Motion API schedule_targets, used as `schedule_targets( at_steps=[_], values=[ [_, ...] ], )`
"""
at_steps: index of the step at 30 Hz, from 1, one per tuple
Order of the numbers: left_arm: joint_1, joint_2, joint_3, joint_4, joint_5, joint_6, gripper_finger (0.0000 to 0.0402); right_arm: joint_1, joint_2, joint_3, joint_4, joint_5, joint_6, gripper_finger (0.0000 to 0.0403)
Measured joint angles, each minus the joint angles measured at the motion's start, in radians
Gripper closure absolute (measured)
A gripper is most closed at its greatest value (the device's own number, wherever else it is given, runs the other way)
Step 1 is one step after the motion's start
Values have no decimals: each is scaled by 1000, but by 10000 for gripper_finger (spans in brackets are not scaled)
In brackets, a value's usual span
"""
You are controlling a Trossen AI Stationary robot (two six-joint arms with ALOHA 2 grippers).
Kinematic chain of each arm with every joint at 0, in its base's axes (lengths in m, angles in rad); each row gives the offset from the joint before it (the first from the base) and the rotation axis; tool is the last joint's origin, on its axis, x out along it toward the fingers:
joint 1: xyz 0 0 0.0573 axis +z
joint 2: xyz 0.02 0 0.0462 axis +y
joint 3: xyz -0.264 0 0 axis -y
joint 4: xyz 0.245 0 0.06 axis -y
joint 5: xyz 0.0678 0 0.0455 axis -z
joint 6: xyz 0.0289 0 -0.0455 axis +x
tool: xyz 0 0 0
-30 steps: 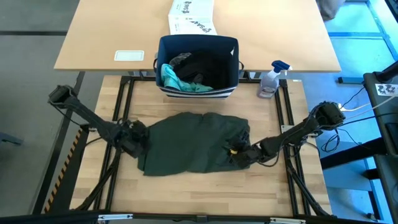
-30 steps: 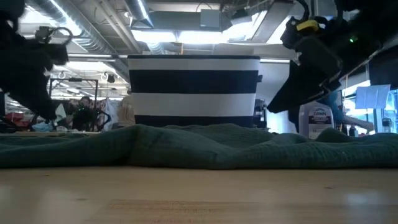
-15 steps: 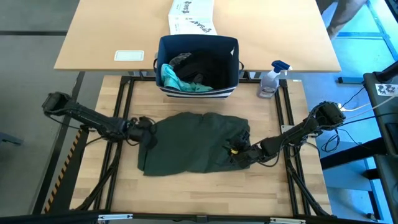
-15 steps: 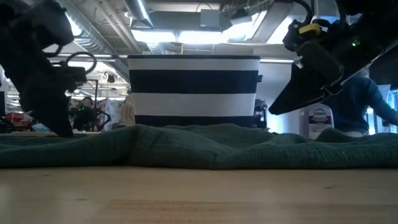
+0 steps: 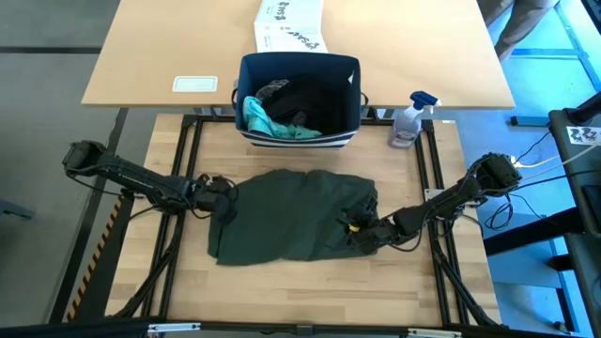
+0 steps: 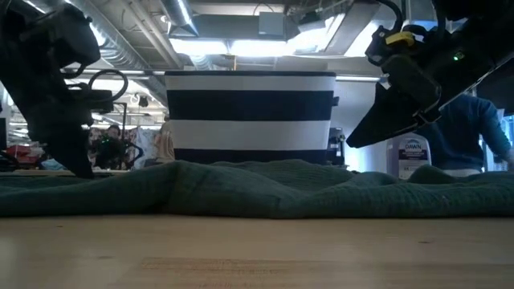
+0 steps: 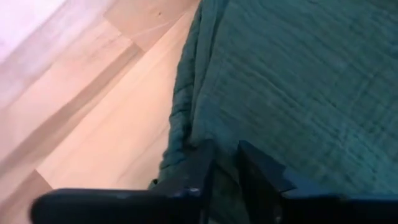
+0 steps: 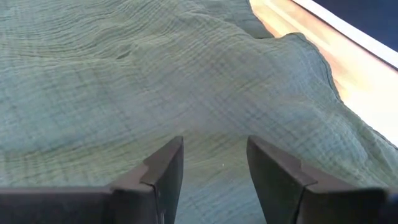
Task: Fold Laundry from Bin
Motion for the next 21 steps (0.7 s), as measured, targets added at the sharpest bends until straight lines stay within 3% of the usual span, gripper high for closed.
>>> schedule_targets(
  at_steps=[3,9,15,21],
  values=[
    [0,0,0,1,-17,28,391,0,0,0,1,0,0,226],
    [-29,0,29,-42,-71,30,400,0,0,0,0,-10,0,226],
    [-76,0,162,-251,-200,7,401,1,0,0,0,-9,0,226],
    [-101,0,199,-461,-261,-158,401,0,0,0,-1,-9,0,226]
  ],
)
